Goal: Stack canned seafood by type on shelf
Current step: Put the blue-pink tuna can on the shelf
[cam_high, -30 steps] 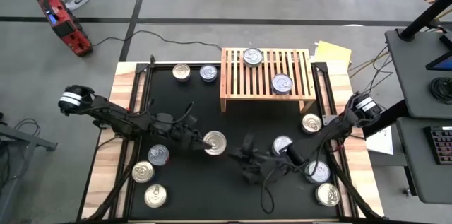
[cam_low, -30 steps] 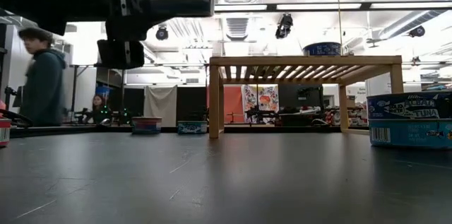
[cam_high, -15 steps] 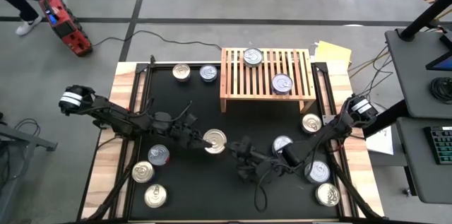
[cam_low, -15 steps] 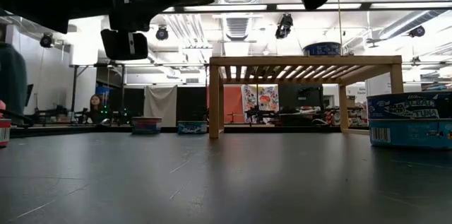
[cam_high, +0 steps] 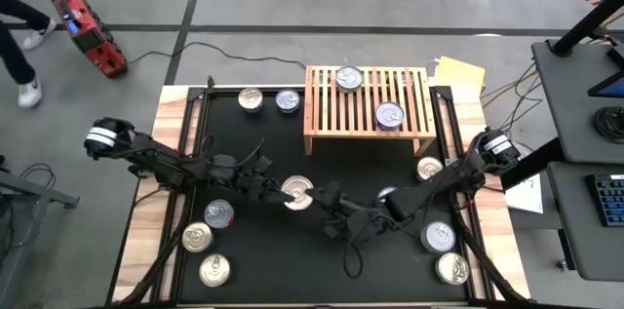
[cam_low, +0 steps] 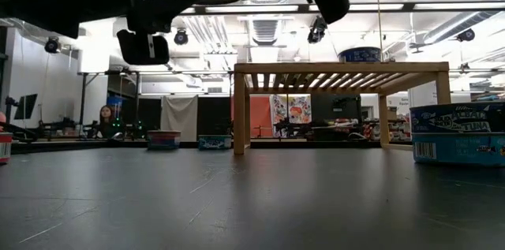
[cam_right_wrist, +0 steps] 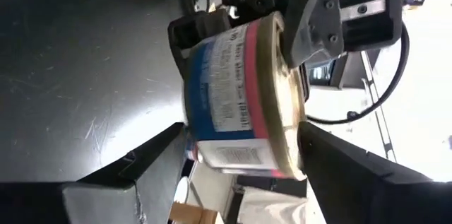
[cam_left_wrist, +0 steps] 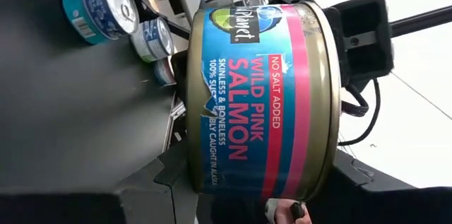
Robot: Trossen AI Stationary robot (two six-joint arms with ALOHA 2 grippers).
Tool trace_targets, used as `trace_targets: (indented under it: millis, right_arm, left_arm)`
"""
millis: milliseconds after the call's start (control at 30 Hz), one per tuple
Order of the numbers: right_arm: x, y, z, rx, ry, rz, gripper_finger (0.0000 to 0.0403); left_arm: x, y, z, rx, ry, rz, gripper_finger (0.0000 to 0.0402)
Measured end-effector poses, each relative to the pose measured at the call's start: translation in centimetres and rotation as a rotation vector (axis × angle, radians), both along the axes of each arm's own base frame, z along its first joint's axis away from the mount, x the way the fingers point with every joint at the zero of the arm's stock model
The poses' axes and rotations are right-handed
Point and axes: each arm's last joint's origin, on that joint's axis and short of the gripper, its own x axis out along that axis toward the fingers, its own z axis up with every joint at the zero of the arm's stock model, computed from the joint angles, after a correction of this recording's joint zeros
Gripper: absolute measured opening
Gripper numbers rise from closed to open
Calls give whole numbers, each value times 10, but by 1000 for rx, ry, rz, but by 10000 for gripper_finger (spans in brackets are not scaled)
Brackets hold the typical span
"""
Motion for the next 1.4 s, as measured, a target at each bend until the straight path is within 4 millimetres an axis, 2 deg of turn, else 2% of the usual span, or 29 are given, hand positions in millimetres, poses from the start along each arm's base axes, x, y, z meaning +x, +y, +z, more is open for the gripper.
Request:
trace_targets:
  millis: [400, 600, 767, 1000, 1400]
  right_arm:
    - [1, -2, 0, -37, 19, 18, 215]
    - [2, -2, 0, -12, 9, 19, 188]
    - [2, -2, 0, 1, 2, 12, 182]
    - [-1, -3, 8, 44, -45, -12, 183]
    - [-5, -10, 19, 9, -101, -162, 183]
  left_arm:
    - [8, -2, -8, -37, -62, -8, 178]
    - [11, -2, -9, 2, -125, 2, 273]
    - [11, -2, -8, 60, -158, 8, 312]
    - [12, 4, -7, 146, -188, 26, 318]
    - [12, 36, 3, 221, -322, 22, 319]
